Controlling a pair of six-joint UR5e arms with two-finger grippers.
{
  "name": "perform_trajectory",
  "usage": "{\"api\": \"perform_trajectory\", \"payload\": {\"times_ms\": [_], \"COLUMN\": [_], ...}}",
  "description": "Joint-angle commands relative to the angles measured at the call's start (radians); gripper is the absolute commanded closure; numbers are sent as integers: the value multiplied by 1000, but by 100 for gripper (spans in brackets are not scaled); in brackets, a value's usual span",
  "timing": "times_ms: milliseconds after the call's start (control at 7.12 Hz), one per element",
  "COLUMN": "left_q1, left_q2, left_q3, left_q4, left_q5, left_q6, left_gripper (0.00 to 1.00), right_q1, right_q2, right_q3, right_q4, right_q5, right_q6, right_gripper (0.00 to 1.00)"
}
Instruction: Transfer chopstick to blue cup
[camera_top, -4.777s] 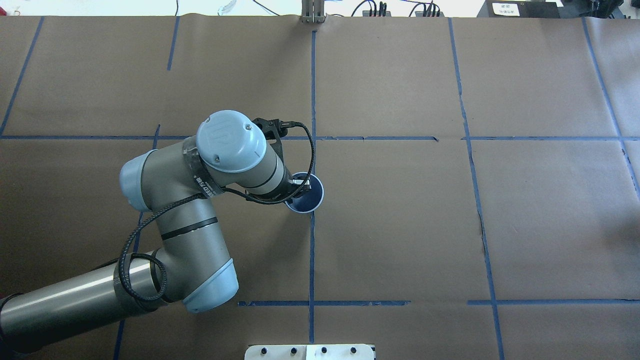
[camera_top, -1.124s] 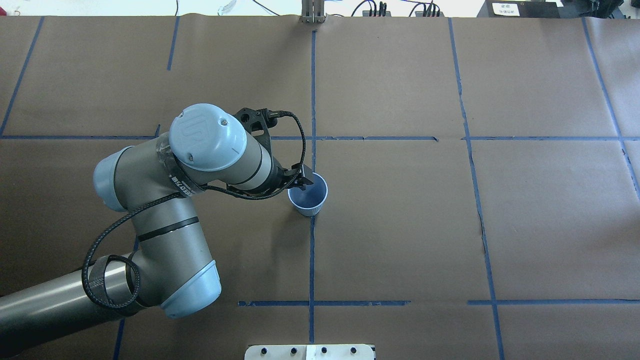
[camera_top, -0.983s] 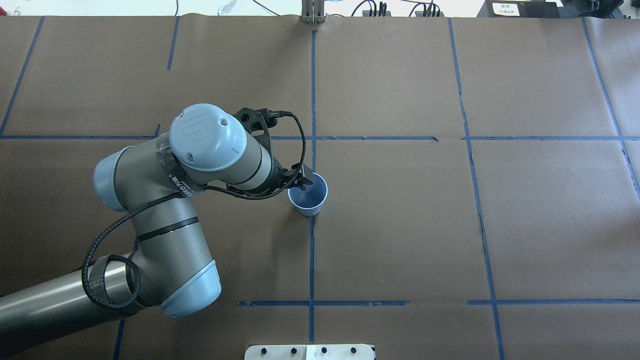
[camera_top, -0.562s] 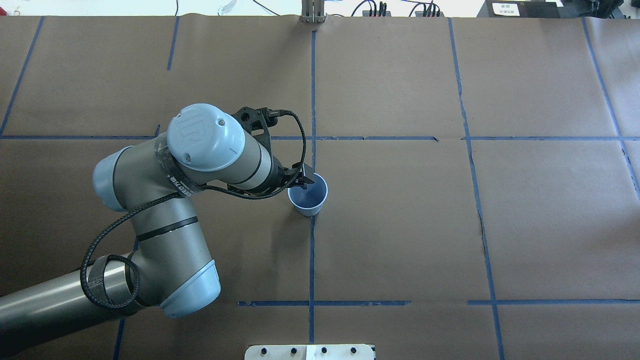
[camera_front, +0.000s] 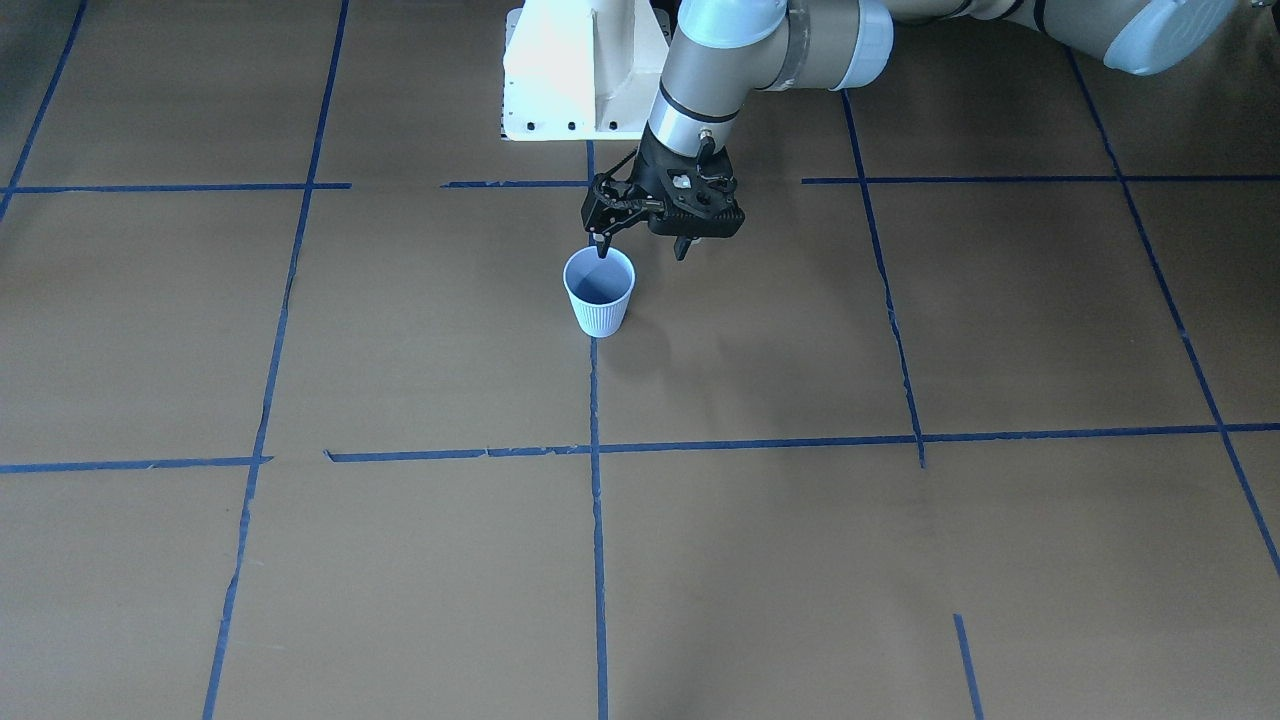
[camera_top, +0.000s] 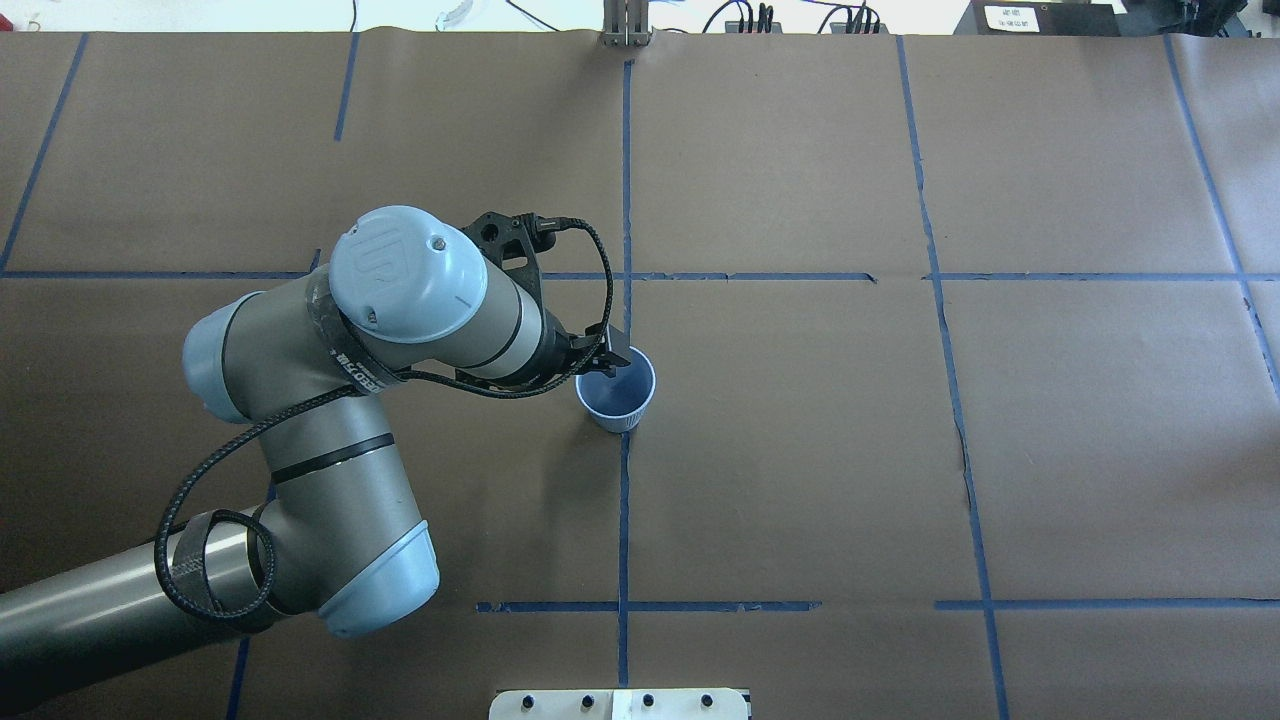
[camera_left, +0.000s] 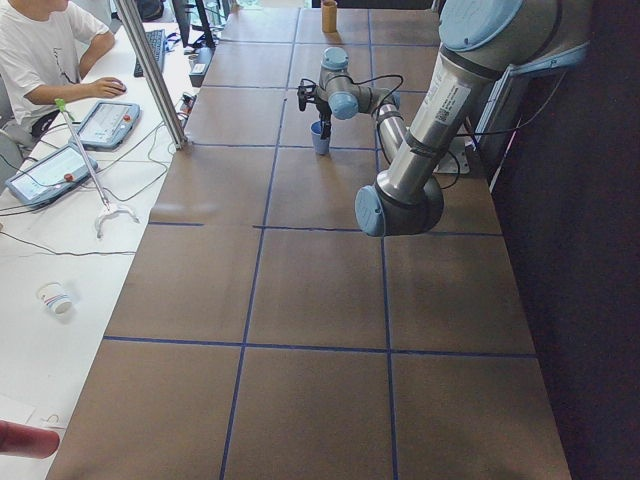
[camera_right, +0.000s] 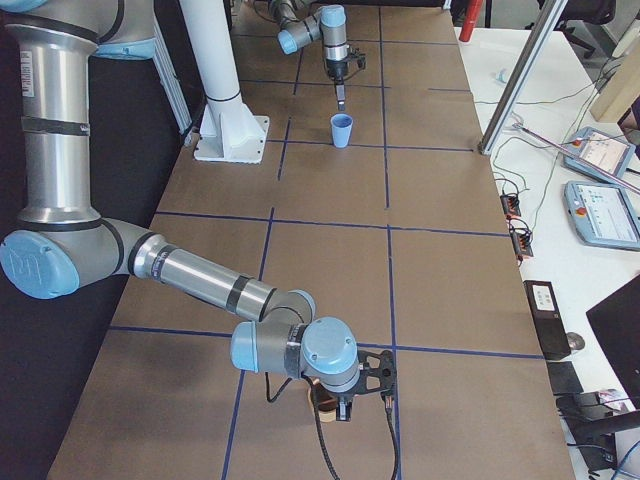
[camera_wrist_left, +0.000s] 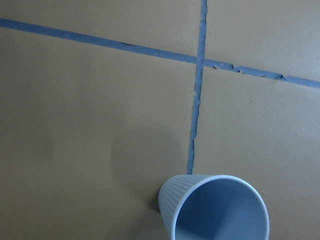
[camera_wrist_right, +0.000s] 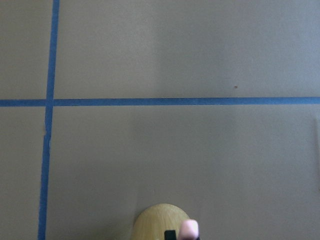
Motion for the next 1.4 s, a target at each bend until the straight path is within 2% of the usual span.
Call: {"api": "perform_trajectory", "payload": {"times_ms": [0,281,562,843,1124,1264], "left_q1": [0,0,-2,-17,-47,-66], "left_q2": [-1,1,7,7,6,6], "left_q3": [-3,-1,-13,-41,-76,-105], "left_q4": [0,0,-2,-2,-2,-9], "left_q5": [0,2,2,2,0,0], "left_q6": [-2,0,1,3,7,6], "left_gripper": [0,0,0,0,0,0], "right_q1": [65,179,263,265,145,36], "right_q2": [2,-70,-128,-130,-122,-94], "right_q3": [60,198,351,402,435,505], "right_q4": [-2,-14,-13,-10,-5,-6], "right_q5": [18,73,80,202,333,360], "right_q6": [-1,-1,-1,17,153,223], "right_gripper": [99,100,99,99,99,99]}}
